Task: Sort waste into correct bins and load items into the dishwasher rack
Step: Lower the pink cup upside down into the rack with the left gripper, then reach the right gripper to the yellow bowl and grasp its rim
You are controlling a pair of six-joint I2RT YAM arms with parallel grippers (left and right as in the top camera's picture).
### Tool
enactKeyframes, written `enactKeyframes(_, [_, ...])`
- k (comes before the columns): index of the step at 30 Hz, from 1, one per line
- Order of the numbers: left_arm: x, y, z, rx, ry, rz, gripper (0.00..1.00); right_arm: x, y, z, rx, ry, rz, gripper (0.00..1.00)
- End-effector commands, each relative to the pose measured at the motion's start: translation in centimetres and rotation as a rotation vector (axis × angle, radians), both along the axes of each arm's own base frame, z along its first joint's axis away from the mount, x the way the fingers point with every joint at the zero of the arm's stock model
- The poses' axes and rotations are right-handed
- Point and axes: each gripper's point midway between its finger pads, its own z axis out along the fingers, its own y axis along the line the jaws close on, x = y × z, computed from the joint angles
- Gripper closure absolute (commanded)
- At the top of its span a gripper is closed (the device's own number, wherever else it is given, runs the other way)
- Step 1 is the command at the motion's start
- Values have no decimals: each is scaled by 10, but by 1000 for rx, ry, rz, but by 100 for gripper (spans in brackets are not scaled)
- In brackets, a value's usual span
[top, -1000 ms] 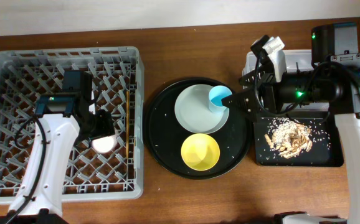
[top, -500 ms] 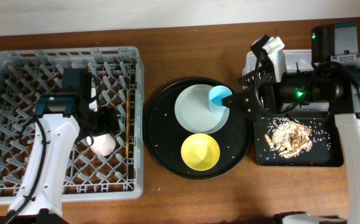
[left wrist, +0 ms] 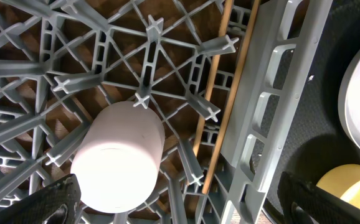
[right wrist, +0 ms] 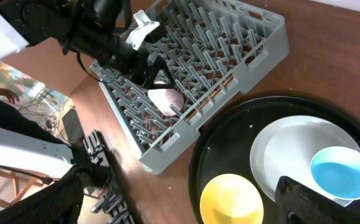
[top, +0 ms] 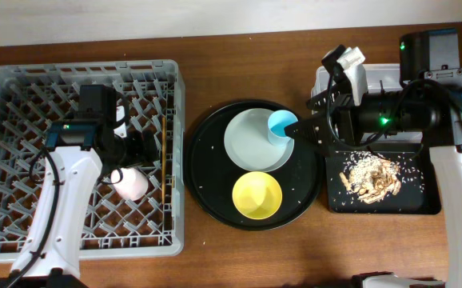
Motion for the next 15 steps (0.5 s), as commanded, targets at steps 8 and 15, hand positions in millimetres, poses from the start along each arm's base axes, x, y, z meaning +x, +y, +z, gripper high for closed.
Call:
enactKeyframes(8, [4,0,5,-7,-17,0,1,-29,12,4,112,163,53,1])
enactKeyframes(15, [4,0,5,-7,-17,0,1,-63,63,-51,-62,289,194,83])
